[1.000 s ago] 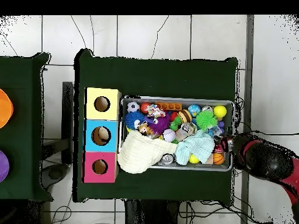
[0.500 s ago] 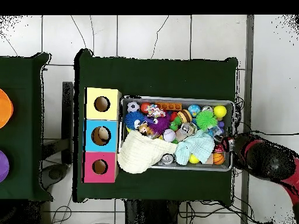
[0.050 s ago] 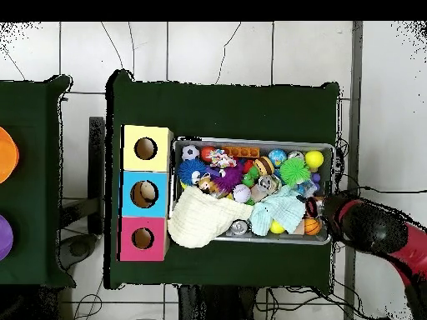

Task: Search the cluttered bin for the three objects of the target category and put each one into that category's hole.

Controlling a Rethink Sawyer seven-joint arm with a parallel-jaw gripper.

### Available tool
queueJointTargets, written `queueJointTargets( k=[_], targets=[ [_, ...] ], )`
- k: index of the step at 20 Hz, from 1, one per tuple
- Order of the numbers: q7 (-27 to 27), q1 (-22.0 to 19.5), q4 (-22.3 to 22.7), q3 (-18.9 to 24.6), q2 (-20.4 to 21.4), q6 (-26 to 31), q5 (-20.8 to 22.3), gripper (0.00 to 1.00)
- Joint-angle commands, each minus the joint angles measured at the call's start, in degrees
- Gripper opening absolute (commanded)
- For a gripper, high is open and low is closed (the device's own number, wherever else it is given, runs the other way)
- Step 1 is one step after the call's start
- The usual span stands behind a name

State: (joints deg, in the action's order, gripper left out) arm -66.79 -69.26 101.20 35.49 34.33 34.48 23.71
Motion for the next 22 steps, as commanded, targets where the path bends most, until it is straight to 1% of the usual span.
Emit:
queueJointTargets(
  k=[1,6,10,15,19,22],
  targets=[
    [1.6,0.54,-3.53,1.1,-6.72,-3.64,2.99,1.0],
    [0.84,-0.3,-3.68,1.15,-9.2,-5.51,3.07,1.0],
    [0.94,-1.02,-3.16,1.1,-10.18,-6.14,3.21,1.0],
    [1.4,-0.84,-3.87,1.32,-10.84,-5.17,2.7,1.0],
    [0.72,-0.56,-3.81,0.72,-10.24,-5.83,3.32,1.0],
    [-0.44,0.26,-3.5,-0.1,-8.08,-6.57,4.05,1.0]
  ],
)
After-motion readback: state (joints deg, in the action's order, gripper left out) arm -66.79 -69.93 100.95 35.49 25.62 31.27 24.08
